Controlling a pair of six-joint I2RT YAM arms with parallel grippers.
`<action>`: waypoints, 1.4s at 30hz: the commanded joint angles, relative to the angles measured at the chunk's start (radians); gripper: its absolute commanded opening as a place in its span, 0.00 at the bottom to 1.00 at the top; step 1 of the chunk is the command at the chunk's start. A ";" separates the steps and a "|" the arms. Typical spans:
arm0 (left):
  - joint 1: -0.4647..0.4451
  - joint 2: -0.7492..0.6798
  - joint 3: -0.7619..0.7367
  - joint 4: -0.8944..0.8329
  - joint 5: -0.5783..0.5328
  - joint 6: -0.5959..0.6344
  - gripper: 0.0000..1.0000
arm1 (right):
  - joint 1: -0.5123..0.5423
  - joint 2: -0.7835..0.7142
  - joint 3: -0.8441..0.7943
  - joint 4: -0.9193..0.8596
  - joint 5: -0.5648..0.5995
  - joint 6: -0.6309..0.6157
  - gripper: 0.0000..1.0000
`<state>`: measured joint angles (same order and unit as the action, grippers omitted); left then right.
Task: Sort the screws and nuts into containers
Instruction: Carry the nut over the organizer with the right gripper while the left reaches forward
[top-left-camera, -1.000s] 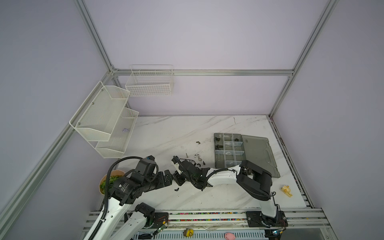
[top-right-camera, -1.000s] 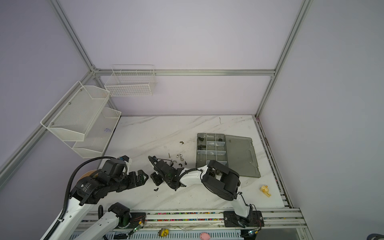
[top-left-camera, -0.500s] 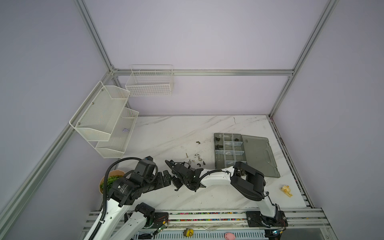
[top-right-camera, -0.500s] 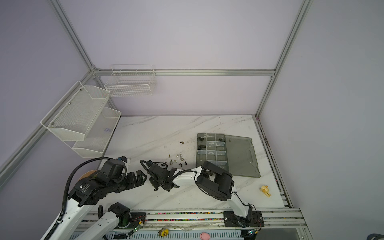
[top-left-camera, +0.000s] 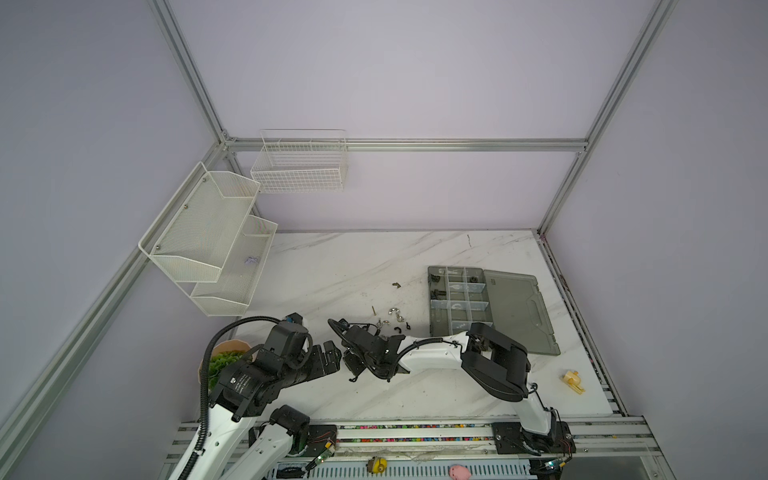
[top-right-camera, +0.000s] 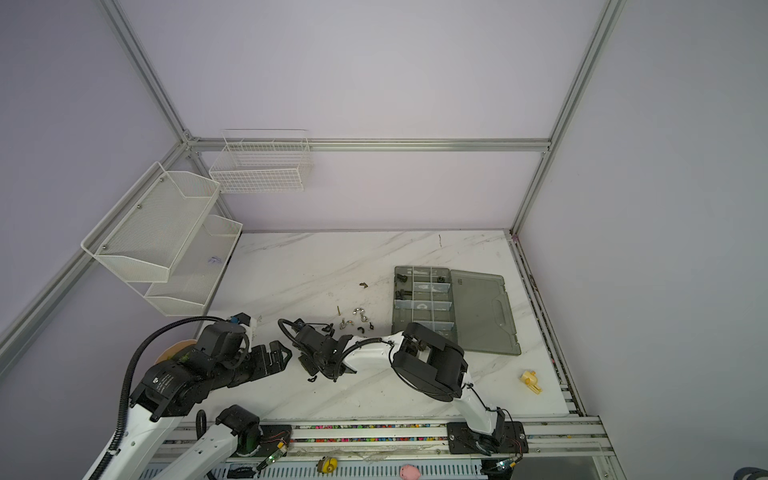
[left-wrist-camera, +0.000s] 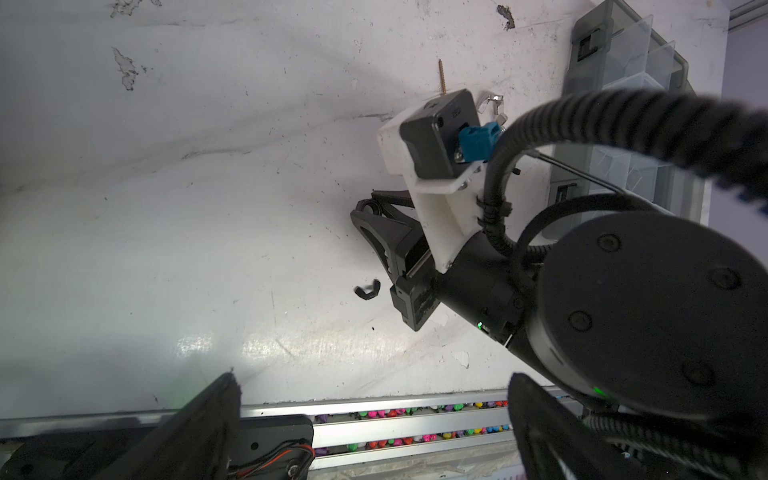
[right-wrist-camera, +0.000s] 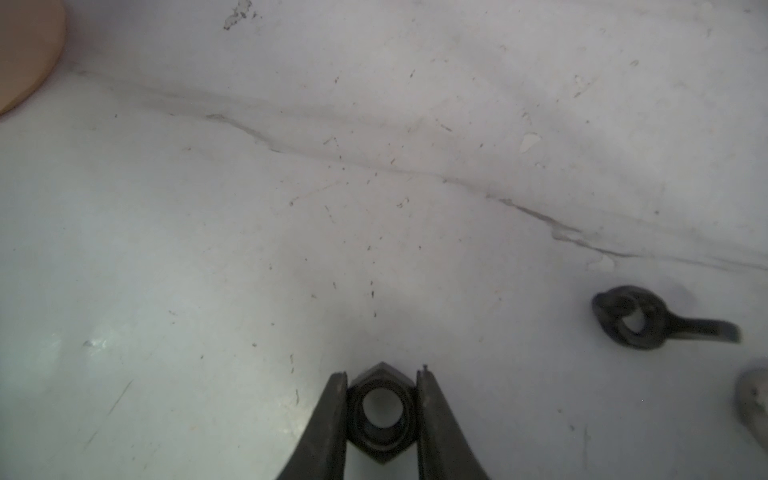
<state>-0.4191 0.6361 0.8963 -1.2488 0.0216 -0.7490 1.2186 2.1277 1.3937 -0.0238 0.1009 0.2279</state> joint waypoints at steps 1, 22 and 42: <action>0.004 0.013 0.093 0.015 -0.011 0.004 1.00 | 0.006 0.018 0.031 -0.033 0.011 0.007 0.18; 0.005 0.106 0.059 0.455 0.250 0.295 1.00 | -0.416 -0.355 -0.128 0.015 -0.157 0.001 0.18; 0.003 0.683 0.145 0.973 0.753 0.758 1.00 | -0.994 -0.416 -0.195 -0.132 -0.082 -0.005 0.17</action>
<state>-0.4194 1.3426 1.0866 -0.4320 0.6926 -0.0456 0.2398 1.7130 1.1816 -0.1196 -0.0010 0.2485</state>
